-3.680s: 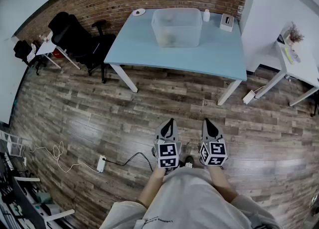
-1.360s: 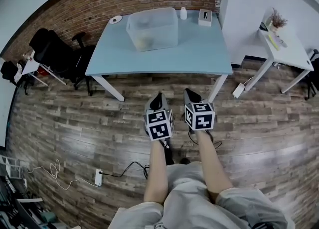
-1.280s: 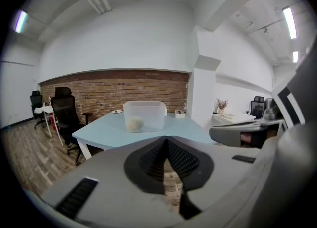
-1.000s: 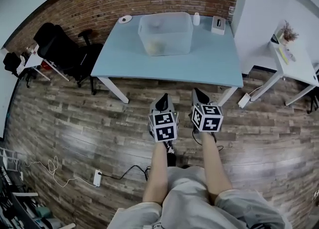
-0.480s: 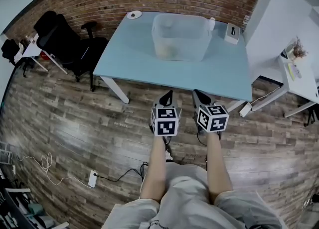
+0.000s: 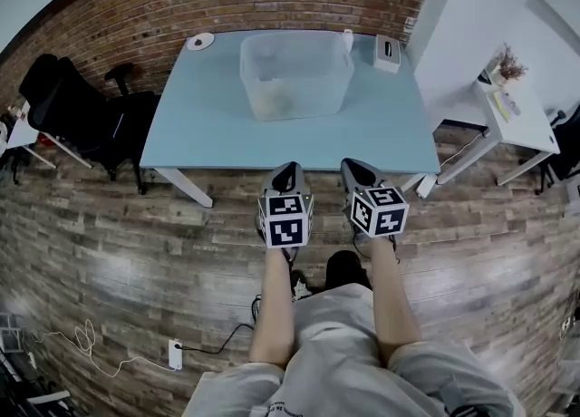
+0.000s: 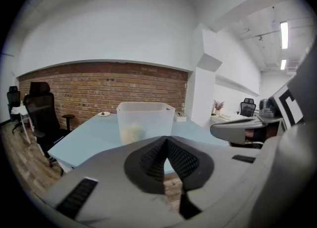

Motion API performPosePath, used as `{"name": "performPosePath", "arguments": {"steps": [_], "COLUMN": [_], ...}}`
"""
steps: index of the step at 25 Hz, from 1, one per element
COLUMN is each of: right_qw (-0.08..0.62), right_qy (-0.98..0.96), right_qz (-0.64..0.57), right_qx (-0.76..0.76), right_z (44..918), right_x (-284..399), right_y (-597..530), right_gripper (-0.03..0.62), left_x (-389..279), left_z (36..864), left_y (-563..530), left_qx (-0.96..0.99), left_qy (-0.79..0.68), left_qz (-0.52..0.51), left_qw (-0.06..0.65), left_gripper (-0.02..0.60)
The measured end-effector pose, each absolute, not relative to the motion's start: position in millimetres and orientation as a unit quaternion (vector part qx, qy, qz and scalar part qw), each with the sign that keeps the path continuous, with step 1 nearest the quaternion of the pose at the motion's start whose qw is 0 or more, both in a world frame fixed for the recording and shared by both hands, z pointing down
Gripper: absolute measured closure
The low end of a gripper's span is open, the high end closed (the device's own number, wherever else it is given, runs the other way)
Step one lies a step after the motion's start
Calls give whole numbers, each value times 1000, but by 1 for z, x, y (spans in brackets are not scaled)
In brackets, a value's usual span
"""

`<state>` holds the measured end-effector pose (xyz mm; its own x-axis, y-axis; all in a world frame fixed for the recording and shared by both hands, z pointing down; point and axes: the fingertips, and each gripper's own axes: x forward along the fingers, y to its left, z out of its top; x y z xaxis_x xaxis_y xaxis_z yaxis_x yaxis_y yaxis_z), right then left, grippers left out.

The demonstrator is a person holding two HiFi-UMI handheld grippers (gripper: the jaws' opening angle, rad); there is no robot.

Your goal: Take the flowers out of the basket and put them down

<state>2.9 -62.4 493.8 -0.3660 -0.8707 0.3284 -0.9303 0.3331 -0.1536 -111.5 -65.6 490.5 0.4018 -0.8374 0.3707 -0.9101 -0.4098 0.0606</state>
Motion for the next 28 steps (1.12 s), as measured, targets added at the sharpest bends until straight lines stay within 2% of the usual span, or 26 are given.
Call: {"name": "performPosePath", "arguments": {"steps": [6, 10, 21, 28], "right_qw": [100, 124, 115, 77], "right_qy": [-801, -808, -820, -799], "right_qz": [158, 148, 148, 153], "right_qx": [568, 557, 542, 577], "right_z": [490, 496, 512, 491], "right_x": [11, -7, -49, -4], "right_y": [-78, -89, -129, -170], "right_gripper": [576, 576, 576, 576], "left_x": [-114, -123, -144, -123], "left_z": [484, 481, 480, 467], "left_y": [-76, -86, -120, -164], "left_qx": [832, 827, 816, 822], "left_qy": [-523, -532, -551, -543], "left_qz": [139, 126, 131, 146], "left_qw": [121, 131, 115, 95], "left_gripper": [565, 565, 565, 565]}}
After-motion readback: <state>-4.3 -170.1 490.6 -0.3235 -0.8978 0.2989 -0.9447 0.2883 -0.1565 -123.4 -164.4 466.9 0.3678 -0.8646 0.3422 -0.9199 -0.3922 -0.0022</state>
